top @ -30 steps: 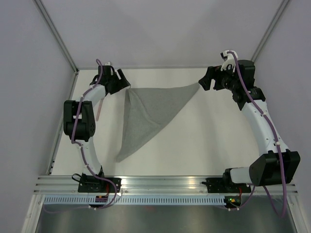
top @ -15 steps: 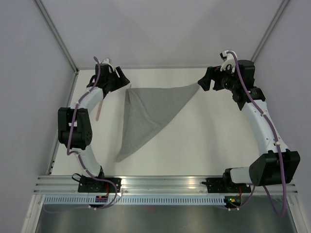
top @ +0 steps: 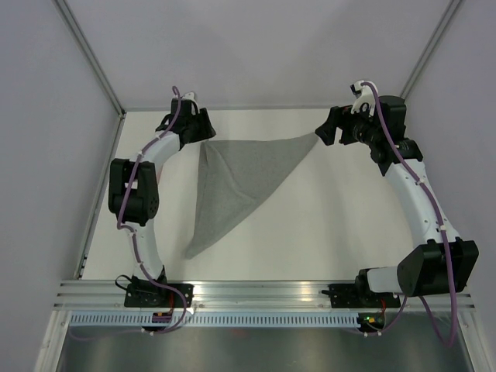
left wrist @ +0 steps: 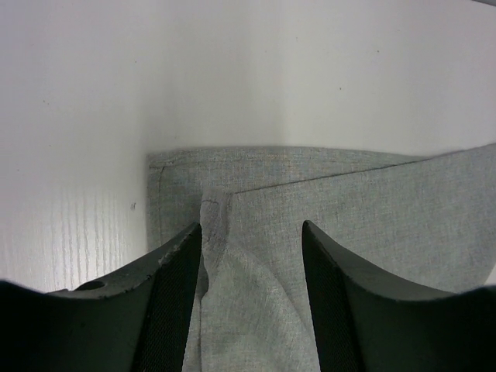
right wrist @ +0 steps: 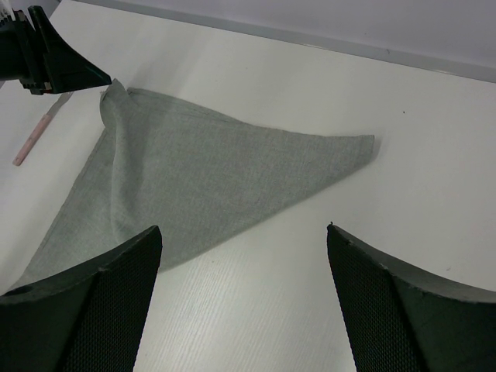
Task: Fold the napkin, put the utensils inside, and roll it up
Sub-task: Fold the napkin
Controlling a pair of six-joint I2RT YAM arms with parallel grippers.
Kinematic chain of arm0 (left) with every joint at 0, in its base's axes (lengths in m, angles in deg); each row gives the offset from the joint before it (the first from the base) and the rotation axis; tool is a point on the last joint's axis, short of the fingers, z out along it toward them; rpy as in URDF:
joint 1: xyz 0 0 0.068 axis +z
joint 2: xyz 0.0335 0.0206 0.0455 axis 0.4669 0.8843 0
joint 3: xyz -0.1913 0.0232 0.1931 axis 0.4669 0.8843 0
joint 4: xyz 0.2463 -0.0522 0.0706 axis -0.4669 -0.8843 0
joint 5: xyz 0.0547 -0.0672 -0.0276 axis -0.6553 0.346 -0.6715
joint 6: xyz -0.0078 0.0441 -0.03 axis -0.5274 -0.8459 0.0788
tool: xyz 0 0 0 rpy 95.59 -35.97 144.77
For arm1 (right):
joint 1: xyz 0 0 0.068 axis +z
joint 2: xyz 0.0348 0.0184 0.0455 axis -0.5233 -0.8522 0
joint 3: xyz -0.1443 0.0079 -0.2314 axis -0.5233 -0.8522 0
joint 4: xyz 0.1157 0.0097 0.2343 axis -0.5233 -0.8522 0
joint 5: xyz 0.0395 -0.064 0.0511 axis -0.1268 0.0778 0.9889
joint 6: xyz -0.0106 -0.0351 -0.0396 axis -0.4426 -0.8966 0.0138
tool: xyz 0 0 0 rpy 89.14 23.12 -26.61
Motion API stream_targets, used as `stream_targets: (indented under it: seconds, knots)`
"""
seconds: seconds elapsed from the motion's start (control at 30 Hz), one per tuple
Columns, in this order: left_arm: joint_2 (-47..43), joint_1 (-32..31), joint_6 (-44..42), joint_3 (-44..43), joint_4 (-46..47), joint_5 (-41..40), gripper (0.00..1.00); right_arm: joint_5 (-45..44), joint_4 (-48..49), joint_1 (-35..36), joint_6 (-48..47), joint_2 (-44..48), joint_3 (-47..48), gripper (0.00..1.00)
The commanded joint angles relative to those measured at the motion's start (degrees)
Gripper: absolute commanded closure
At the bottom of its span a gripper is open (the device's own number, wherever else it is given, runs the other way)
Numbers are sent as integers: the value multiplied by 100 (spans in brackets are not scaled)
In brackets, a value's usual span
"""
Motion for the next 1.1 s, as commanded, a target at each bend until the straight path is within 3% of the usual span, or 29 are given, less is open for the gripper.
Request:
stream_targets:
  seconds: [0.0, 0.37, 0.73, 0.83, 1.07]
  knots:
    - [161, -183, -490, -395, -134, -666, 41, 12, 6, 18, 71, -60, 2, 8]
    - [591, -439, -913, -861, -389, -1747, 45, -14, 6, 18, 45, -42, -7, 8]
    - [820, -518, -1054, -976, -460, -1695, 53, -6, 6, 10, 10, -60, -16, 8]
    - [855, -544, -1062, -1011, -477, -1704, 60, -6, 14, 10, 10, -42, -16, 8]
    - [829, -702, -1203, -1046, -547, -1748, 90, -6, 6, 18, 19, -25, -25, 8]
